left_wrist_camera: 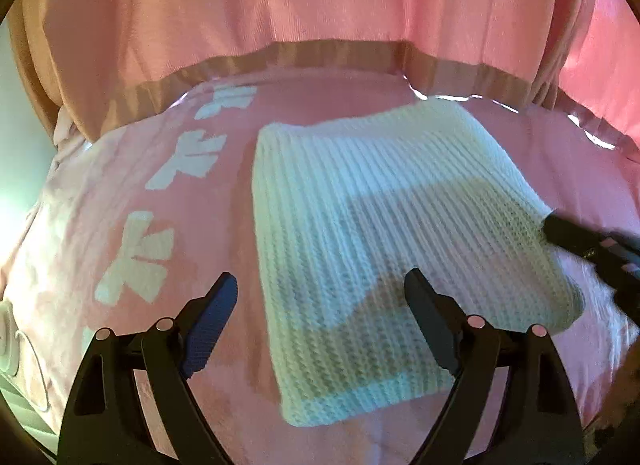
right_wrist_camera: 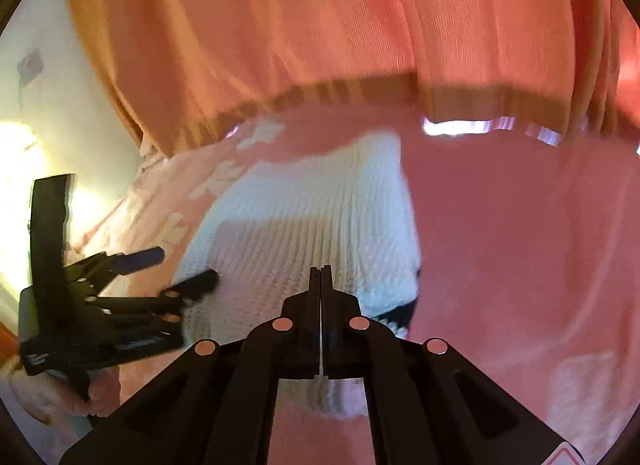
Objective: Fold small clothes
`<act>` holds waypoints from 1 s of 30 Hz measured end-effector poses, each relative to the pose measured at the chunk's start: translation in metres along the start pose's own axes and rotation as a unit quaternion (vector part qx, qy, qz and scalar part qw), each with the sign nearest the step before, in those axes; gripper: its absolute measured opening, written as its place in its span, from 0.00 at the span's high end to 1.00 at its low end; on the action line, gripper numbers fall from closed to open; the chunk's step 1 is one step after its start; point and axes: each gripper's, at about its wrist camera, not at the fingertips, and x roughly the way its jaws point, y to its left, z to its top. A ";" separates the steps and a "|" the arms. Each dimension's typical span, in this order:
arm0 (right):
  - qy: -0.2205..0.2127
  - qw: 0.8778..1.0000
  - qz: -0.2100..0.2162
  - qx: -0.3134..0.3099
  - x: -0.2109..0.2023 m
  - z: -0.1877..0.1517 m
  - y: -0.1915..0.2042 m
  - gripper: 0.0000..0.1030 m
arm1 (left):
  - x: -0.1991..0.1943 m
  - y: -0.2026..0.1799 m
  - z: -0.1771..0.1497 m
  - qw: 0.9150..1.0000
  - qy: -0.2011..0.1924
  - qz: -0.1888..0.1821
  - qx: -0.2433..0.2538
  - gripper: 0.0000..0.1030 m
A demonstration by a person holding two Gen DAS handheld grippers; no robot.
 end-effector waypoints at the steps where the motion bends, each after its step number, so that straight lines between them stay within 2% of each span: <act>1: 0.004 1.000 -0.014 -0.008 -0.001 -0.005 0.001 1.00 | 0.000 -0.002 -0.002 1.000 -0.001 0.002 -0.003 0.19; 3: 0.046 0.998 -0.048 -0.004 0.022 -0.011 -0.007 1.00 | 0.001 -0.006 -0.003 1.000 0.000 0.011 -0.007 0.19; 4: 0.080 0.996 -0.048 0.007 0.042 -0.017 -0.012 1.00 | 0.002 -0.009 -0.003 1.000 0.002 0.011 -0.009 0.19; 6: 0.081 0.996 -0.041 0.019 0.046 -0.019 -0.014 1.00 | 0.003 -0.013 -0.004 1.000 0.003 0.013 -0.011 0.19; 10: 0.026 0.998 -0.052 -0.013 0.010 -0.015 0.005 1.00 | -0.002 -0.020 -0.006 1.000 -0.004 0.027 -0.014 0.19; 12: 0.041 0.996 -0.078 -0.017 0.018 -0.022 0.002 1.00 | -0.004 -0.018 -0.008 0.999 -0.004 0.025 -0.020 0.19; 14: 0.097 0.991 -0.089 -0.011 0.045 -0.036 -0.009 1.00 | -0.004 -0.017 -0.010 0.999 0.000 0.024 -0.024 0.19; 17: 0.086 0.992 -0.086 -0.022 0.040 -0.038 -0.006 1.00 | -0.003 -0.017 -0.013 0.999 0.000 0.029 -0.024 0.19; 20: 0.054 0.997 -0.061 -0.003 0.016 -0.039 -0.010 1.00 | -0.007 -0.017 -0.017 0.999 -0.007 0.035 -0.022 0.19; 23: 0.026 0.998 -0.062 0.008 -0.002 -0.038 -0.016 0.99 | -0.012 -0.016 -0.022 0.999 -0.007 0.027 -0.030 0.19; 28: 0.011 0.995 -0.097 -0.002 -0.009 -0.037 -0.022 0.92 | -0.024 -0.019 -0.028 0.999 -0.025 0.035 -0.024 0.19; 29: 0.008 0.995 -0.103 -0.001 -0.011 -0.040 -0.024 0.88 | -0.029 -0.021 -0.029 0.998 -0.036 0.042 -0.018 0.18; 30: 0.003 0.994 -0.108 0.002 -0.016 -0.043 -0.027 0.78 | -0.033 -0.023 -0.030 0.998 -0.044 0.046 -0.015 0.15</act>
